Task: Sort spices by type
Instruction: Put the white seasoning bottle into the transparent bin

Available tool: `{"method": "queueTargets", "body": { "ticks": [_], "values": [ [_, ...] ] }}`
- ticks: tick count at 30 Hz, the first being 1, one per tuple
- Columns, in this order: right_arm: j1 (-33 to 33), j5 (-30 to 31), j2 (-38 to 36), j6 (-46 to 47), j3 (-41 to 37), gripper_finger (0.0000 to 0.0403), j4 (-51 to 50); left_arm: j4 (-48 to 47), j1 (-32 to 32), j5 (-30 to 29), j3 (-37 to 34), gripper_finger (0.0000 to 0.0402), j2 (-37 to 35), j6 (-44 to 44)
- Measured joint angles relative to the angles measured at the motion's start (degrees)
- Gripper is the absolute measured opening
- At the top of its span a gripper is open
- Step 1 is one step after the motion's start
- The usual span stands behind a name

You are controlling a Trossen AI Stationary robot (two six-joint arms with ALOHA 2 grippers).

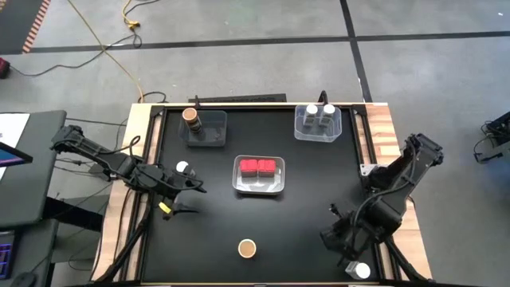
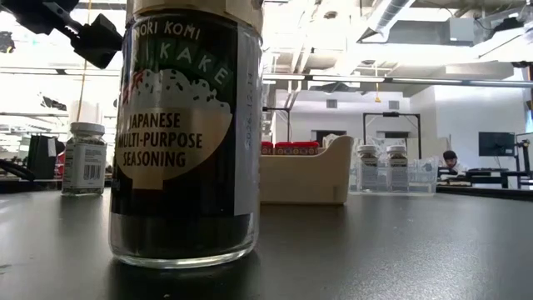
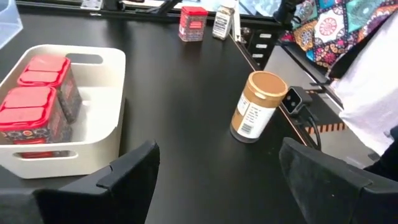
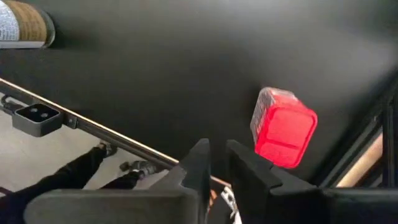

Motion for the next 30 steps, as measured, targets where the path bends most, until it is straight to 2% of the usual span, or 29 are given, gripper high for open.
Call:
{"method": "queueTargets", "body": {
  "ticks": [6, 12, 16, 23, 30],
  "values": [
    [0.96, -0.07, 0.00, 9.21, 0.00, 0.0160, 0.04, 0.00, 0.00, 1.87, -0.02, 0.0318, -0.02, 0.68],
    [-0.63, -4.81, 0.02, 11.25, 0.00, 0.0246, 1.29, 0.02, 0.00, 2.08, -0.02, 0.0318, -0.02, 1.98],
    [-2.38, -5.94, 0.02, 11.64, 0.00, 0.0283, 3.96, -0.01, 0.00, 2.05, -0.02, 0.0318, -0.02, 5.53],
    [-2.96, -6.43, 0.02, 11.94, 0.00, 0.0311, 5.93, -3.62, 0.15, 2.05, -0.02, 0.0318, -0.07, 8.38],
    [-2.26, -14.21, 2.11, 17.25, 0.00, 0.0308, 8.52, -6.17, 1.57, 2.05, -0.02, 0.0318, -2.02, 8.83]
  ]
}}
